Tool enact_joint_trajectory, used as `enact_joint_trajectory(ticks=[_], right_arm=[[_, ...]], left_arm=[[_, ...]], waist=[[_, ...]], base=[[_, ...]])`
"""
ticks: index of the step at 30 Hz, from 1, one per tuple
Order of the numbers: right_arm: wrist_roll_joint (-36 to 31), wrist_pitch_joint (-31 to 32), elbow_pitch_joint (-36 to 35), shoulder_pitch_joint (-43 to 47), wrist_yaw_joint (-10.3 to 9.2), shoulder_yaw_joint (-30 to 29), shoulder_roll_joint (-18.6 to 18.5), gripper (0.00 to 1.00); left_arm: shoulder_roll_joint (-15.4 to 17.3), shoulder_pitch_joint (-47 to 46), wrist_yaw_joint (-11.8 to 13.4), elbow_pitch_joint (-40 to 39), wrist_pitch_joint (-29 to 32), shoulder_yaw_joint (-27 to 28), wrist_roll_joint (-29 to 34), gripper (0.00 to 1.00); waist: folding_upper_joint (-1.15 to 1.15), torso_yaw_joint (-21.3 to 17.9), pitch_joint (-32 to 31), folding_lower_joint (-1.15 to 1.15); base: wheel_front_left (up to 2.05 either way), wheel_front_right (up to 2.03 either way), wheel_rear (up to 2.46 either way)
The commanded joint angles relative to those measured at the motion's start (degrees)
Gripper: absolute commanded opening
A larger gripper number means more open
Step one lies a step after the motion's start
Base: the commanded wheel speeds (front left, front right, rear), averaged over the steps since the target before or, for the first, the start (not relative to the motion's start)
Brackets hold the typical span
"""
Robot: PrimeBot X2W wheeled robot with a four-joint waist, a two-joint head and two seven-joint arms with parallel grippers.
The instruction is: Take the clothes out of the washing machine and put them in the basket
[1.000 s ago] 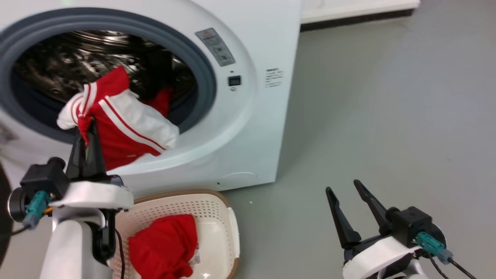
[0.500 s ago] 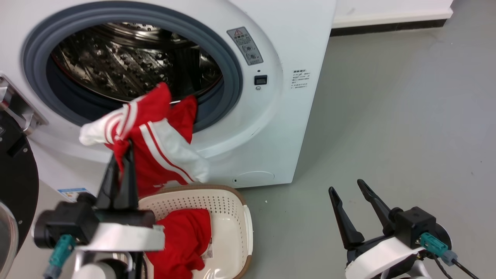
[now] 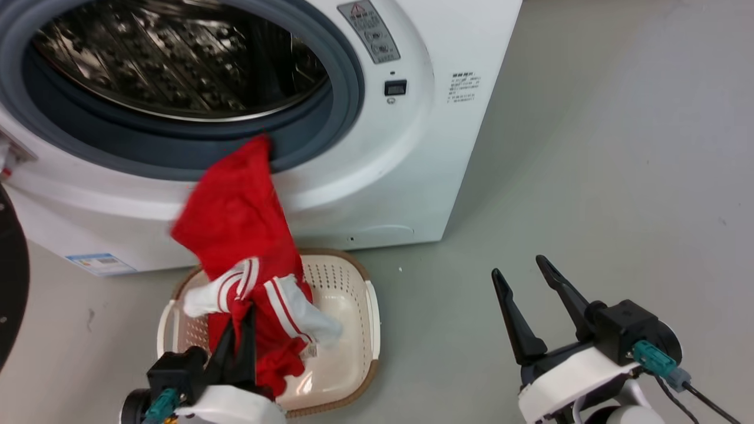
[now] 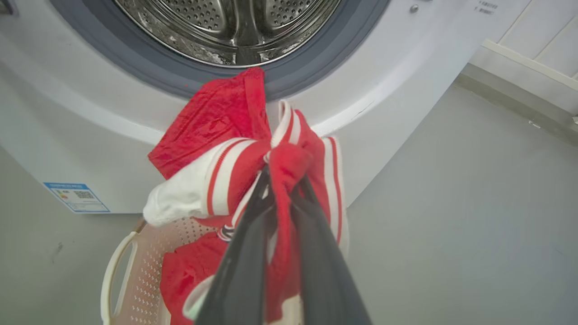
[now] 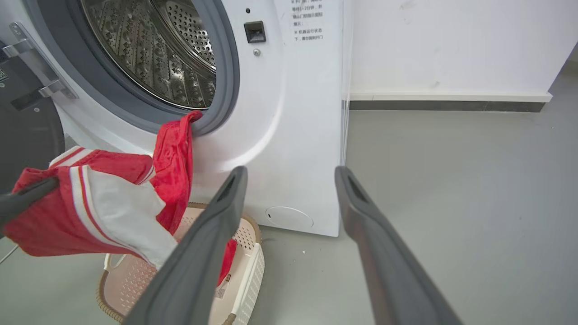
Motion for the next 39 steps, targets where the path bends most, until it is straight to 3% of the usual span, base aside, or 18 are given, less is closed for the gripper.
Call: enact_joint_trajectory(ticks=[1,24,39], right_arm=[[-0.3,-0.2,-0.3,-1.3,-0.04,0.2,0.1,1.0],[1.2,-3.5,-2.1,-10.1,-0.04,4.4,0.1,1.0],[2.7,-6.4,0.2,-13.8,-0.04,7.4,0.1,1.0]], left_arm=[[-0.3,-1.8,-0.4,0.9,-0.8,-0.1,-0.1,0.0],[3.4,-28.9,-3.2,35.7,-4.5,3.5,1.2,0.0],[5.8,-43.2,-2.5,61.3,-4.2,7.2,-1.1,0.0]], waist=[[0.0,-0.5,2.0,0.0],[0.0,-8.5,27.3,0.0],[0.0,-11.5,34.4,0.0]], base=[[0.0,0.0,0.0],[0.0,0.0,0.0],[0.0,0.0,0.0]])
